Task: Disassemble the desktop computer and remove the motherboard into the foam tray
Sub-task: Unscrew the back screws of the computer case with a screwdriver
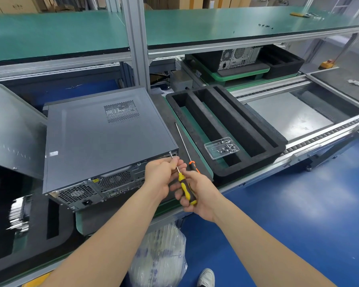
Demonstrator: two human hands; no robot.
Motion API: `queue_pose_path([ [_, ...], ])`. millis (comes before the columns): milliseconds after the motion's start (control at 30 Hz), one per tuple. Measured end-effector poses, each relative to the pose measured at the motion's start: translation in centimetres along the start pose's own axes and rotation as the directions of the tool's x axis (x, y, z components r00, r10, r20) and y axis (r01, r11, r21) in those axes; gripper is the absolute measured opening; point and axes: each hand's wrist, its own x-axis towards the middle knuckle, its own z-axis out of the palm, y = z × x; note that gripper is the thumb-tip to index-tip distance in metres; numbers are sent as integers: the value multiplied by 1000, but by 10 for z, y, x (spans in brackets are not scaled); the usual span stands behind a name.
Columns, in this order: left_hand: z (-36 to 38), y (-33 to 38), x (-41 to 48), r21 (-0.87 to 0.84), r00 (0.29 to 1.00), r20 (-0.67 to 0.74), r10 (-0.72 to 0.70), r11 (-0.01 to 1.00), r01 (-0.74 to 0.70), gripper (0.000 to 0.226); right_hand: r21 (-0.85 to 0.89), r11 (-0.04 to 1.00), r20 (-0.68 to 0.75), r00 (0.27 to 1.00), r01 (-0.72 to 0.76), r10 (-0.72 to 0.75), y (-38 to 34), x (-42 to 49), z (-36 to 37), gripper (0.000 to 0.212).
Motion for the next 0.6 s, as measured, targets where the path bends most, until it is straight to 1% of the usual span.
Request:
queue_pose_path([
  [67, 1, 1, -1, -13, 1000, 9, -7, 1000, 7, 16, -24, 999, 9, 999, 34, -34, 0, -2, 0, 41],
  [133, 1, 2, -3, -34, 999, 42, -1, 999, 2, 23, -79, 988, -52, 989, 135, -139, 2, -2, 1, 26],
  [167, 1, 3, -4, -48, 998, 59, -2, 999, 5, 26, -103, 978, -98, 977, 180, -190, 2, 0, 1, 23],
  [233, 0, 4, -4, -77, 996, 91, -7, 997, 14, 26, -145, 965, -190, 951, 219, -244, 4, 5, 0, 29],
  [300, 0, 3, -5, -88, 995, 100, 10, 996, -1, 17, -163, 965, -228, 944, 204, -238, 4, 7, 1, 33],
  [367, 1, 2, -5, -90, 995, 93, 31, 996, -22, 15, -98, 986, -176, 973, 133, -148, 2, 7, 1, 30],
  [433, 2, 1, -3, -67, 996, 87, 7, 998, -1, 15, 14, 1000, -34, 999, 24, -23, 1, 4, -2, 42],
  [467, 2, 2, -3, -58, 996, 91, -17, 998, 22, 16, 70, 997, 45, 999, -15, 12, 1, 4, -5, 49],
  [500, 2, 3, -3, -59, 994, 99, -35, 997, 41, 18, 124, 992, 102, 995, -35, 22, 2, 5, -8, 51],
  [533, 1, 3, -2, -67, 994, 106, -40, 997, 47, 19, 167, 985, 130, 991, -37, 15, 3, 5, -10, 48],
  [567, 1, 3, -1, -85, 993, 110, -34, 995, 43, 20, 184, 983, 131, 991, -22, -2, 4, 5, -11, 43],
  [600, 2, 3, -1, -112, 993, 114, -24, 993, 36, 21, 157, 987, 103, 994, 15, -31, 4, 5, -9, 39],
])
